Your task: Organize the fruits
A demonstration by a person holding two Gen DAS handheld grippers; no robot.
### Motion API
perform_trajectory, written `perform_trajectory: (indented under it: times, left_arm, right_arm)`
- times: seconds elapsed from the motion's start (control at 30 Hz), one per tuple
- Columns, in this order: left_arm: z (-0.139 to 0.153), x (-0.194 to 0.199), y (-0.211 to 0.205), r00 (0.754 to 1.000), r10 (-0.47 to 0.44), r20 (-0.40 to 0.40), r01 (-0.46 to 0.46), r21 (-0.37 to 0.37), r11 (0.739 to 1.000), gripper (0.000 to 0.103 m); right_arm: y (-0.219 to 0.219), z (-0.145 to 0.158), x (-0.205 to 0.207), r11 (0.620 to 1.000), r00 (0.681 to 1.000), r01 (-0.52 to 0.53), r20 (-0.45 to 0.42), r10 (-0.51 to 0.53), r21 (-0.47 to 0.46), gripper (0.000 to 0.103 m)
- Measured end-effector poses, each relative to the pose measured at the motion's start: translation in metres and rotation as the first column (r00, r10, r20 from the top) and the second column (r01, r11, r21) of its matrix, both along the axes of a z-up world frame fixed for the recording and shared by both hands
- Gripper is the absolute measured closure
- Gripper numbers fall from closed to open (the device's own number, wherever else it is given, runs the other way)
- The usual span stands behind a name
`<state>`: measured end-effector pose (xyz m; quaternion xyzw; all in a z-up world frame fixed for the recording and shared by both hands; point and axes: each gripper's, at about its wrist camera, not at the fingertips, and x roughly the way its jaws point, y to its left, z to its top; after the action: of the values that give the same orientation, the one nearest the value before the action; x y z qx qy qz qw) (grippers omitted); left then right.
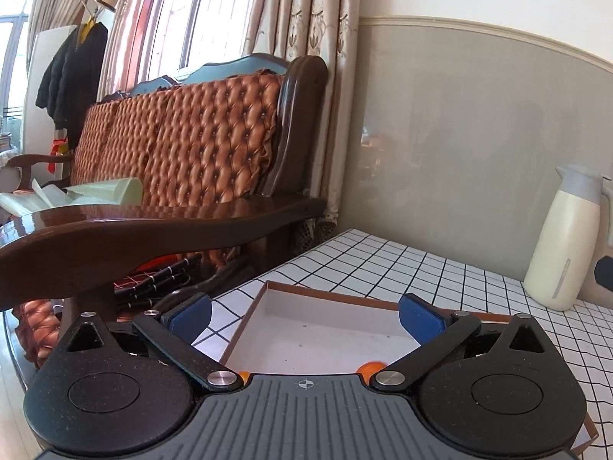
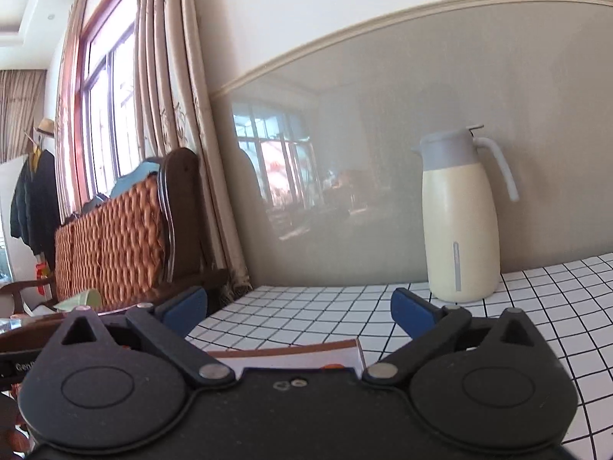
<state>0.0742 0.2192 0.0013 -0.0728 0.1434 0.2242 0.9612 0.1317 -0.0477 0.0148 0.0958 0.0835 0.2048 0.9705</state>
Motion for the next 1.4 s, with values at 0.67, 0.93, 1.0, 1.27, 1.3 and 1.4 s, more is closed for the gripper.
perform_trajectory:
  times: [0.67,0.93,1.0,1.27,1.3,1.4]
  left_arm:
    - [0.005,-0.013,-0.033,0.996,-0.026,-0.080,0.031,0.064,0.997,0.000]
    - [0.012,-0.047,-0.062,0.993,-0.045,-0.112,0.050,0.043,0.998,0.000]
    - [0.015,-0.058,-0.069,0.991,-0.051,-0.126,0.056,0.032,0.998,0.000]
    - [0.038,-0.108,-0.098,0.991,-0.103,-0.090,0.109,0.059,0.992,0.000]
    - [0.040,-0.113,-0.101,0.990,-0.111,-0.089,0.117,0.061,0.991,0.000]
    - [0.047,-0.122,-0.105,0.984,-0.150,-0.092,0.154,0.037,0.987,0.000]
  right_arm:
    - [-0.012,-0.006,0.012,0.995,0.986,-0.095,-0.134,0.098,0.028,0.006]
    - [-0.038,0.001,-0.030,0.992,0.981,-0.120,-0.149,0.124,0.037,0.006]
    - [-0.047,0.003,-0.043,0.992,0.980,-0.116,-0.157,0.123,0.052,0.006]
    - [-0.074,0.025,-0.086,0.992,0.986,-0.069,-0.145,0.084,0.102,0.006]
    - [-0.076,0.027,-0.090,0.993,0.986,-0.069,-0.145,0.084,0.101,0.006]
    - [-0.079,0.032,-0.103,0.995,0.987,-0.065,-0.140,0.076,0.081,0.006]
